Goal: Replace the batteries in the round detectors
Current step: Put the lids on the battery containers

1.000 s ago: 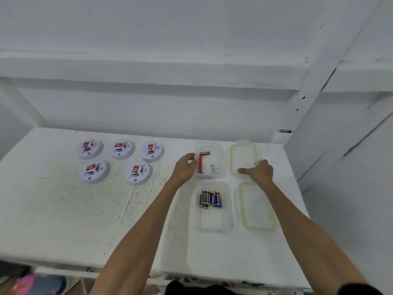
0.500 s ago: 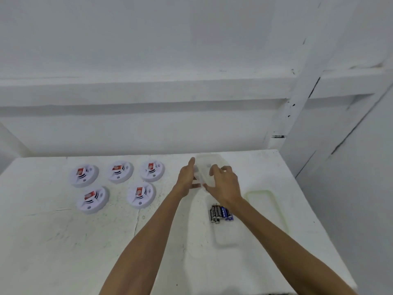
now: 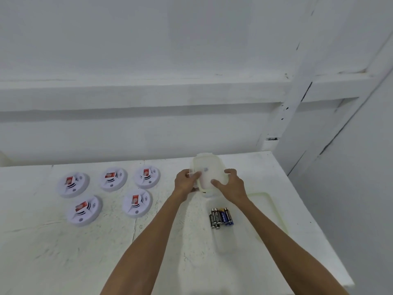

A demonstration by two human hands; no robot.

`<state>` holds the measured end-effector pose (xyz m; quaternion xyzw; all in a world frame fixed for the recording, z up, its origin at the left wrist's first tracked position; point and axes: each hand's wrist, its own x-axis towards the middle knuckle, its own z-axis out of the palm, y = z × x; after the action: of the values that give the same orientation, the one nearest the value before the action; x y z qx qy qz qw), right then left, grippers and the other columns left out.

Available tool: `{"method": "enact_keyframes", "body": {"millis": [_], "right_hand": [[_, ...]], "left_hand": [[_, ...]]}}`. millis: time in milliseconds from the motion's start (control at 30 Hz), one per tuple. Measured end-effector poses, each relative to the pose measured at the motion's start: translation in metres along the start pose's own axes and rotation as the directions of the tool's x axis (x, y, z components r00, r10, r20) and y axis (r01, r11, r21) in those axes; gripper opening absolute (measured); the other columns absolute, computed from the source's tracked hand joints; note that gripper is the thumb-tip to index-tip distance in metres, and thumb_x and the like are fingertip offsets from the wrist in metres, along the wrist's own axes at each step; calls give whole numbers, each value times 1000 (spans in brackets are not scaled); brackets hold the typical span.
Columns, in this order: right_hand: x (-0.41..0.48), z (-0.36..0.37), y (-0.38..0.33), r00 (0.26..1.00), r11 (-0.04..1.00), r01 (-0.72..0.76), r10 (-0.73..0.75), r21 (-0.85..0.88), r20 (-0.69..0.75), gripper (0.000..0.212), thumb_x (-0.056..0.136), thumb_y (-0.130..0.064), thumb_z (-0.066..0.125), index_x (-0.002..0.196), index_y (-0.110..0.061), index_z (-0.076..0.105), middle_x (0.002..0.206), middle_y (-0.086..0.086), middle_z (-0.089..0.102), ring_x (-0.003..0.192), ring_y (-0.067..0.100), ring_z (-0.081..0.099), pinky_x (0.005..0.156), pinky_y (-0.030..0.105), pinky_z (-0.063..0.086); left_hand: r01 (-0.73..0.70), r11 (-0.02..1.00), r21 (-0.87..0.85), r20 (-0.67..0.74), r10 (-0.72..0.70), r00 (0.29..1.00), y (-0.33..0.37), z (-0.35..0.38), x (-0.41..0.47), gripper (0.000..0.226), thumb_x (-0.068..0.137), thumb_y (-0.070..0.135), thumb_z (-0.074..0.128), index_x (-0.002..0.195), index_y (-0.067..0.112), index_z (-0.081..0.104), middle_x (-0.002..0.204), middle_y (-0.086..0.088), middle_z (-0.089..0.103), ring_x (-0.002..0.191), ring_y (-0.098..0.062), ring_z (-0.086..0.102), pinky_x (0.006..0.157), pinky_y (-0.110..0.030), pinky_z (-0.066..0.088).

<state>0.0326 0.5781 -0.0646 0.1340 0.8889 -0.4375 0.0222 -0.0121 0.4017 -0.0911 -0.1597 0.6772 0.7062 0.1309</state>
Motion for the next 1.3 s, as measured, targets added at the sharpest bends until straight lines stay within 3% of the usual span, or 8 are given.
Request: {"method": "enact_keyframes", "body": {"millis": [133,300,567,800,900,1033,1167,1300], "right_hand": [[6,0,8,996,990,-84,82,110,22,78,78,-47,81,137,-13,43,121,9,62,108,26,63,85,31,52],[9,-4,20,985,946,-167,170,278,15,42,90,-36,71,121,-14,54,100,7,62,78,19,66,79,43,62],[25,-6,21,955,874,-294,281,388,90,39,87,-27,77,116,-12,56,115,13,57,101,27,62,63,33,61],[44,-10,21,927,805,-374,342,460,156,41,83,-19,81,118,-4,65,115,12,64,106,28,63,71,37,62],[54,-15,24,925,791,-380,336,479,178,39,81,-12,83,114,2,68,104,11,66,91,21,61,78,30,56],[61,-15,25,926,824,-377,330,422,183,41,80,-13,83,114,3,67,108,12,69,94,23,65,84,29,55],[52,-24,31,957,914,-247,178,321,230,60,76,-32,87,127,-10,62,110,7,70,100,22,70,81,29,59],[43,-29,26,925,997,71,-54,-30,377,104,55,-61,90,142,-35,40,123,-5,55,104,12,61,80,24,52]], "left_hand": [[46,998,-48,-39,-48,998,2,1,1,48,87,19,84,126,8,58,116,-12,64,88,-22,69,51,-29,60],[58,998,-14,-61,-59,996,-6,-2,3,44,85,12,85,123,4,62,120,-15,66,94,-26,69,58,-30,61],[70,997,-41,-55,-72,996,-5,-3,5,55,84,8,85,126,16,49,121,-17,62,111,-35,67,68,-37,62],[84,985,149,-110,-68,992,10,5,21,40,84,10,85,119,2,70,125,-18,67,104,-32,67,84,-44,61],[180,983,42,-53,-178,983,19,2,30,22,80,-6,84,95,2,70,114,-24,72,88,-30,69,72,-38,61],[223,975,6,-23,-223,975,19,-2,35,25,79,-9,82,101,-1,73,111,-26,75,89,-33,73,80,-42,64],[132,959,250,141,-171,975,36,0,37,65,87,-12,71,141,17,48,106,-15,68,85,-29,69,77,-47,65],[109,902,417,393,-287,874,61,-9,53,112,90,-5,71,162,45,1,95,-10,65,72,-19,64,74,-37,64]]}}
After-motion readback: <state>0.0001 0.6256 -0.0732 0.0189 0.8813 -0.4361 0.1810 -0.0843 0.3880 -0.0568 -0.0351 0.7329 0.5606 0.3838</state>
